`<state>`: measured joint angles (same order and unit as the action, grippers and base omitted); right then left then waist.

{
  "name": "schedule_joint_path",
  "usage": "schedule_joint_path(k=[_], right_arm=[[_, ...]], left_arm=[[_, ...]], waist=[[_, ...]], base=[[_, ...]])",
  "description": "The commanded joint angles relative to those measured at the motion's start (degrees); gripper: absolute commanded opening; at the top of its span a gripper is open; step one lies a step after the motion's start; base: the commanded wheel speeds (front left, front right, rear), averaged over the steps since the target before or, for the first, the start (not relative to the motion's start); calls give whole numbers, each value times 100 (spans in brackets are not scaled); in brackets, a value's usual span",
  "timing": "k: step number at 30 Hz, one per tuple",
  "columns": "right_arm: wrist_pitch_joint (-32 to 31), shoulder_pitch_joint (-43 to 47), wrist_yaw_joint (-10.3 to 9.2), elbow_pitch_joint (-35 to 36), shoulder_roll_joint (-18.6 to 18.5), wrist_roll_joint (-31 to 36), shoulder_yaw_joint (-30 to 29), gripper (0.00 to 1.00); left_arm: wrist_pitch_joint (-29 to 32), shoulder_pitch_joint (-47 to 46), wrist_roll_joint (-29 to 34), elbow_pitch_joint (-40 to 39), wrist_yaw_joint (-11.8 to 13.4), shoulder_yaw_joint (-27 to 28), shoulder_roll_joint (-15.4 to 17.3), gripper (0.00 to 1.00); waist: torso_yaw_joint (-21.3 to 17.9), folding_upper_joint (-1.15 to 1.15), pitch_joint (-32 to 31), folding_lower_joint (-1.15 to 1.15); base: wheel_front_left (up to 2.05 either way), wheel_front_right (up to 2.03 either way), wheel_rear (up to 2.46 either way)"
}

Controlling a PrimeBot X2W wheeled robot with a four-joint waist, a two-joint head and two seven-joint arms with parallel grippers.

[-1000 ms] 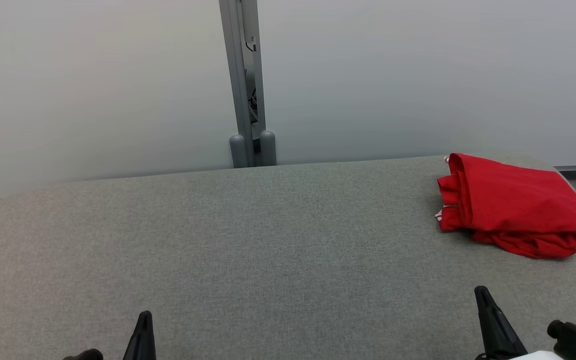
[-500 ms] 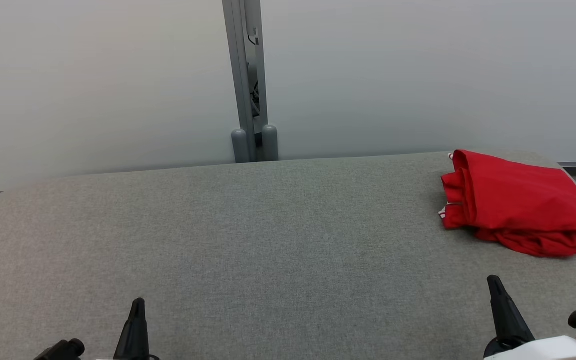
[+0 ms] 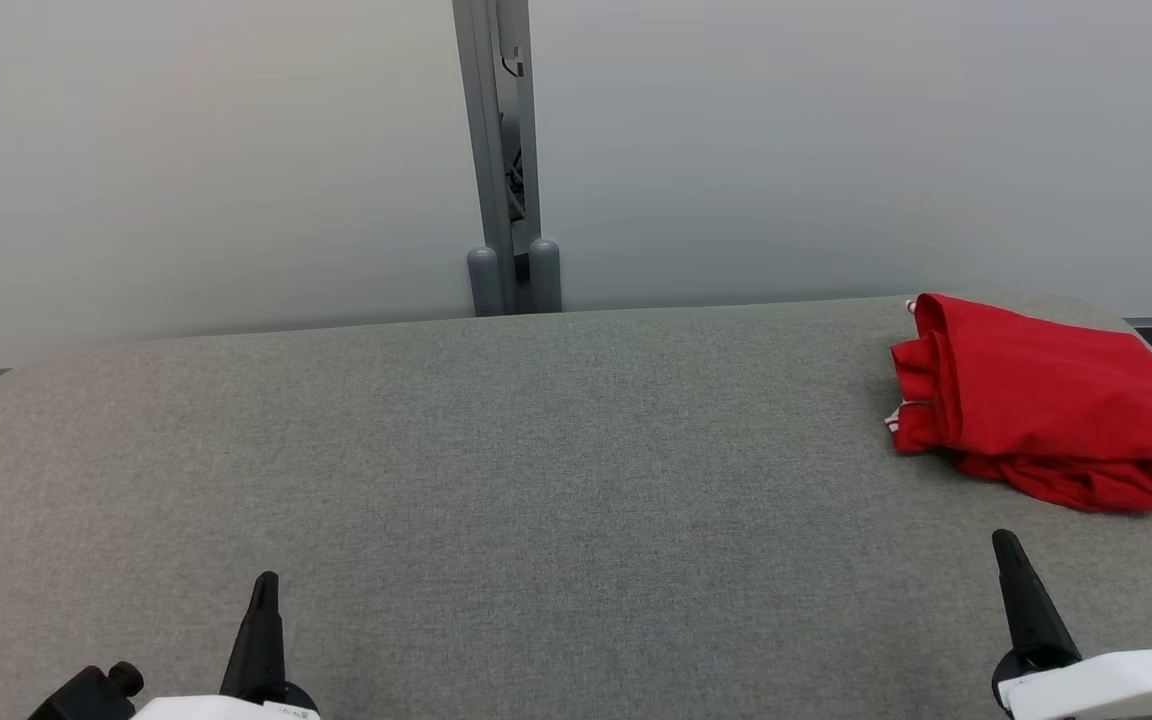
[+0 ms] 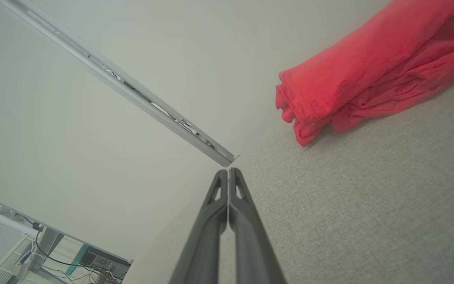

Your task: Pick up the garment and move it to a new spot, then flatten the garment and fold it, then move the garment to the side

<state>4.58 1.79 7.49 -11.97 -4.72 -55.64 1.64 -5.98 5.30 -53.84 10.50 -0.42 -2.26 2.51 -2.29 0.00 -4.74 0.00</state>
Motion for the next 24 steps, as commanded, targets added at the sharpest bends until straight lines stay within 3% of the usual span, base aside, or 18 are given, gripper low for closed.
schedule_joint_path(k=[1, 24], right_arm=[[-42, -143, 1, 46, -63, -173, -45, 0], [-427, -353, 1, -8, -133, -1640, -248, 0]], left_arm=[[32, -201, -152, -75, -44, 48, 31, 0], [336, -452, -1544, -72, -283, 232, 40, 0]], waist=[[4, 0, 7, 0], [70, 0, 145, 0]], base=[[0, 0, 0], [0, 0, 0]])
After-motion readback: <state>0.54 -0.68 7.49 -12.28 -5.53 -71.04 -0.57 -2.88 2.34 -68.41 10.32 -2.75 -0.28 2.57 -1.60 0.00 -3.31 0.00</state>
